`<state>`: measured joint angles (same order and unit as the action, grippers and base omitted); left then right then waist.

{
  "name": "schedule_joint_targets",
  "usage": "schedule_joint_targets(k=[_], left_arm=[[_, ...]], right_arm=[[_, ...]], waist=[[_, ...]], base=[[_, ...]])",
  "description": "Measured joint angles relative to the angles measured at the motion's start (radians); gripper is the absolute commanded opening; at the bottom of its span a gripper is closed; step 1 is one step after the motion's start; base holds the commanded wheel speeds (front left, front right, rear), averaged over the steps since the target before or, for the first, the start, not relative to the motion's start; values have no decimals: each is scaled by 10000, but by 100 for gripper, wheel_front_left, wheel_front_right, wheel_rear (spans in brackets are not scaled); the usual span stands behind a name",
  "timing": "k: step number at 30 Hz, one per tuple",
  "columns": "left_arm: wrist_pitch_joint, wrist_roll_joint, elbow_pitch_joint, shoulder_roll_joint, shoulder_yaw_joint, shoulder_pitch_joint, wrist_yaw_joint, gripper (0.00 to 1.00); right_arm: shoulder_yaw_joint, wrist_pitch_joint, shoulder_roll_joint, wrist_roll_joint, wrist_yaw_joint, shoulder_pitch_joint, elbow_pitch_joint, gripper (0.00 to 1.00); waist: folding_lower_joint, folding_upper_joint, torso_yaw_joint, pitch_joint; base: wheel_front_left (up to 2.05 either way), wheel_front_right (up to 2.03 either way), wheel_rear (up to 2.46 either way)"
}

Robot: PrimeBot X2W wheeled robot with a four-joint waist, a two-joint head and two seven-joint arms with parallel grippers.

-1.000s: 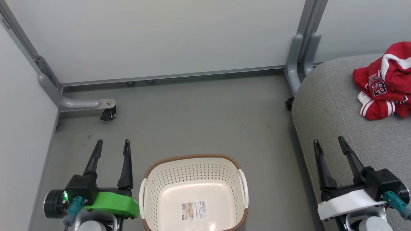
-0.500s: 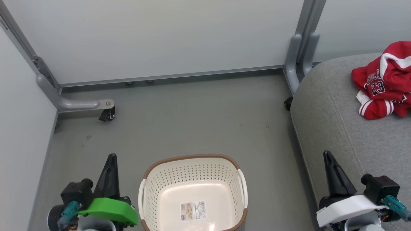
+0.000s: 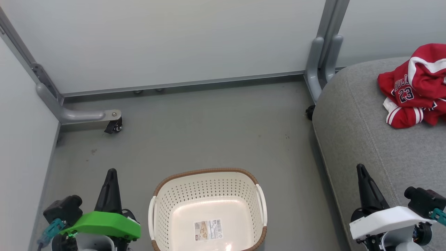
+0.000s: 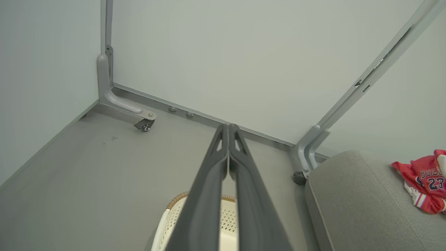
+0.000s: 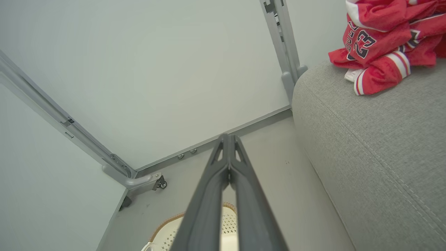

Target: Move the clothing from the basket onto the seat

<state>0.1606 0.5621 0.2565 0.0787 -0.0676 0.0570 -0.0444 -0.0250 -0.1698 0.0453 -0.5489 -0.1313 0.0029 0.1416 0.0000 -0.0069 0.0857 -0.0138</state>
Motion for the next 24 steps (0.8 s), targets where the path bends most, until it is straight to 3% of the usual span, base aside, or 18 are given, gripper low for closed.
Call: schedule_joint_targets(k=[24], left_arm=[[-838, 3317, -201, -75, 581, 66, -100, 0]], right_arm=[[-117, 752, 121, -3538, 0, -361, 360, 0]], waist=[[0, 0, -196, 34]], base=[[0, 0, 0]])
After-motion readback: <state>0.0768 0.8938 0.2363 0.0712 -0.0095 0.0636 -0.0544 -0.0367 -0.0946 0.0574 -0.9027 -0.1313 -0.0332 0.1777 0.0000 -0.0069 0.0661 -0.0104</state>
